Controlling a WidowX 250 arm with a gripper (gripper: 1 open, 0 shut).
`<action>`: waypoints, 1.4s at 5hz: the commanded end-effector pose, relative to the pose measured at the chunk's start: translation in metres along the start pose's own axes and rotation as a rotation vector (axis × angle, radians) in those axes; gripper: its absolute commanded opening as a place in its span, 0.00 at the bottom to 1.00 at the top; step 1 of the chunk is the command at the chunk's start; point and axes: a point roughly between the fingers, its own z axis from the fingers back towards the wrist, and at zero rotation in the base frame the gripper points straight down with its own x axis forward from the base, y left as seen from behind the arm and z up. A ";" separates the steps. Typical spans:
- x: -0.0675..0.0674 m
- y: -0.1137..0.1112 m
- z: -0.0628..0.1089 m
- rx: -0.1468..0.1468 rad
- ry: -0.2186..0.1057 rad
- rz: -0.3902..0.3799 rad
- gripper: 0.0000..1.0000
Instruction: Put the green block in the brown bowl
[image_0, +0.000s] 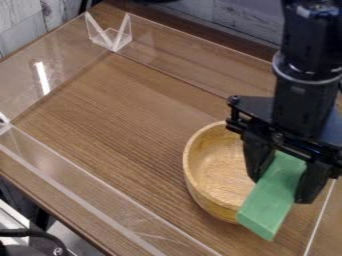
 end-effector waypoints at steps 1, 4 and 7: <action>0.001 -0.004 0.014 -0.026 -0.057 -0.015 0.00; 0.000 0.001 0.014 -0.031 -0.075 -0.006 0.00; 0.003 0.012 0.014 -0.035 -0.079 0.018 0.00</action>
